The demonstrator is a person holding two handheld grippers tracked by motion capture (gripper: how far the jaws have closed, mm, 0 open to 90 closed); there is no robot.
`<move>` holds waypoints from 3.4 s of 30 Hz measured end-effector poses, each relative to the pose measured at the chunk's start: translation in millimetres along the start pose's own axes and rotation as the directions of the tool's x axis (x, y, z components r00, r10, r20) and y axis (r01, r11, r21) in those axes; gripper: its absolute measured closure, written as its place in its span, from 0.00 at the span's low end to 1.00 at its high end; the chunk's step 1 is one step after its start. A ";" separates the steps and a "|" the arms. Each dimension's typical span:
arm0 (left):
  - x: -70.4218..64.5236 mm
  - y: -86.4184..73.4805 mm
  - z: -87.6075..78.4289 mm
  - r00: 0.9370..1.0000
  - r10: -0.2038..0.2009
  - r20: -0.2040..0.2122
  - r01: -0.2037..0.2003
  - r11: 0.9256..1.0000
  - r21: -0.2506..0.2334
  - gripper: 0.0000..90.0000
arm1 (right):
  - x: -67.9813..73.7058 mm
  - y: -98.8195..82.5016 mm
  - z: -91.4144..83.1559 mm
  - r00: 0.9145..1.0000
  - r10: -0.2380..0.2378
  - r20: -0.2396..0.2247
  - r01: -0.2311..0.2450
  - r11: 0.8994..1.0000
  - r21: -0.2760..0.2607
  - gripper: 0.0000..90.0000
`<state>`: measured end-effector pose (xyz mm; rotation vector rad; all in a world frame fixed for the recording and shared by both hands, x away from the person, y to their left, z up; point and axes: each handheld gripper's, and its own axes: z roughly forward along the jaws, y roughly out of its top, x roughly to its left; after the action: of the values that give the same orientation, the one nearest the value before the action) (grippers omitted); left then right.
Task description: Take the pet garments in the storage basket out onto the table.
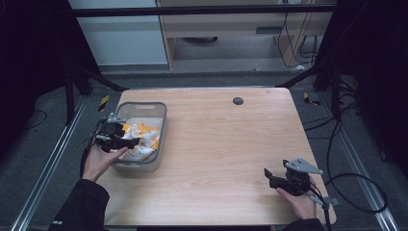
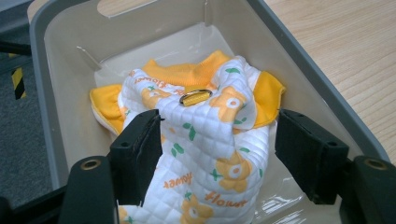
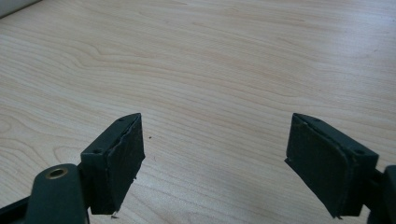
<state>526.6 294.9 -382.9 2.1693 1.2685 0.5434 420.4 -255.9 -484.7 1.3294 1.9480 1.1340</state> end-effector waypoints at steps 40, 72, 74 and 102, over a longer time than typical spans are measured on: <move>4.1 6.4 36.4 0.998 0.024 0.055 -0.035 0.980 0.197 0.66 | 0.7 -0.8 2.9 1.000 -0.008 -0.009 0.008 1.000 0.024 0.21; 6.3 6.8 40.2 1.000 0.020 0.024 -0.025 0.973 0.229 0.90 | 1.4 -0.8 3.9 1.000 -0.010 -0.019 0.010 0.999 0.037 0.21; 8.1 6.9 35.8 1.000 0.016 0.020 -0.020 0.975 0.220 0.90 | 1.8 -0.8 4.0 1.000 -0.005 -0.020 0.006 0.999 0.040 0.21; 5.7 40.5 -48.8 0.998 0.068 -0.008 -0.068 0.996 0.060 0.91 | 2.0 -0.9 3.4 1.000 -0.013 -0.018 0.013 0.999 0.035 0.21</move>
<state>526.7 296.9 -319.2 2.2690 1.2347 0.5505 421.8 -253.0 -487.1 1.3272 1.9956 1.1138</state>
